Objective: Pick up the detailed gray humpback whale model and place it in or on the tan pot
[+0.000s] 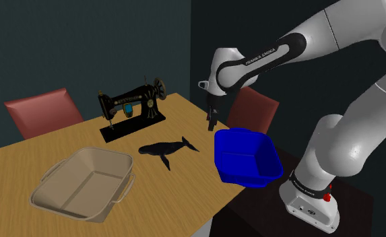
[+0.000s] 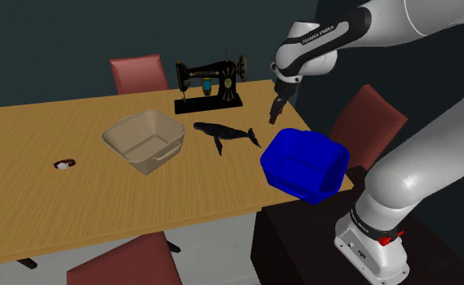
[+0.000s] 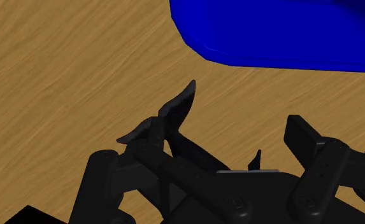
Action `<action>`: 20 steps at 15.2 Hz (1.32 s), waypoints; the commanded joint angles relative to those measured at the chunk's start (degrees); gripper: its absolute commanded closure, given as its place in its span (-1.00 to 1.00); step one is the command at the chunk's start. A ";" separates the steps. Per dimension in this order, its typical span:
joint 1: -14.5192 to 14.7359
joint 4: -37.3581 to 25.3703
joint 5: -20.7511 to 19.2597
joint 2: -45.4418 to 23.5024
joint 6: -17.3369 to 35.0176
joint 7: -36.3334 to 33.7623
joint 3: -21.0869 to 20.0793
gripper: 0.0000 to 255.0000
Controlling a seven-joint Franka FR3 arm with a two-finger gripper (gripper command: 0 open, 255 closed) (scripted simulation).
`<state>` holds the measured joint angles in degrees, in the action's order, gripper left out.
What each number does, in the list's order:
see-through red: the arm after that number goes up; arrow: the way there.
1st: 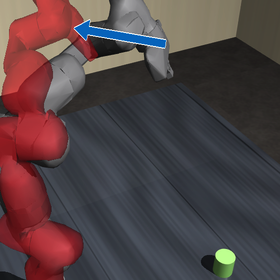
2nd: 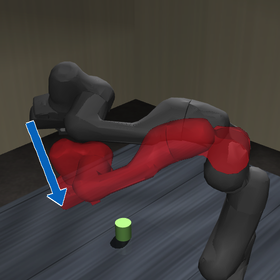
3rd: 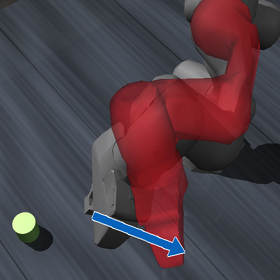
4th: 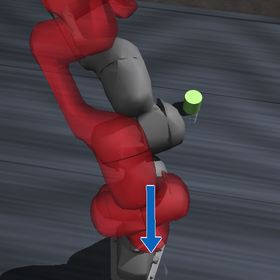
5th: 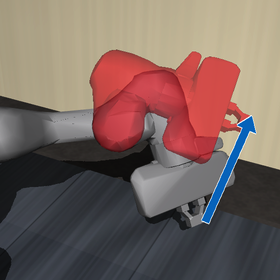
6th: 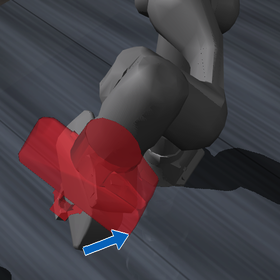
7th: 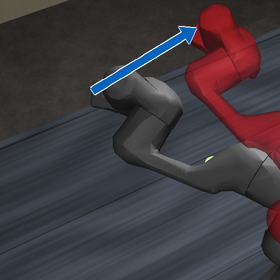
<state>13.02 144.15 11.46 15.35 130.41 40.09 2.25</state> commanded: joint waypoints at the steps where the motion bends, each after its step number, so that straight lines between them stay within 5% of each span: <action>1: 1.35 -1.16 1.76 -4.07 4.22 5.20 0.44 -1.00; 13: 6.33 -14.49 16.19 -26.46 19.61 34.69 -4.30 -1.00; 20: 6.48 -16.26 18.48 -31.69 23.43 37.12 -5.81 -1.00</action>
<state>19.46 128.27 29.68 -15.50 153.32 77.01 -3.39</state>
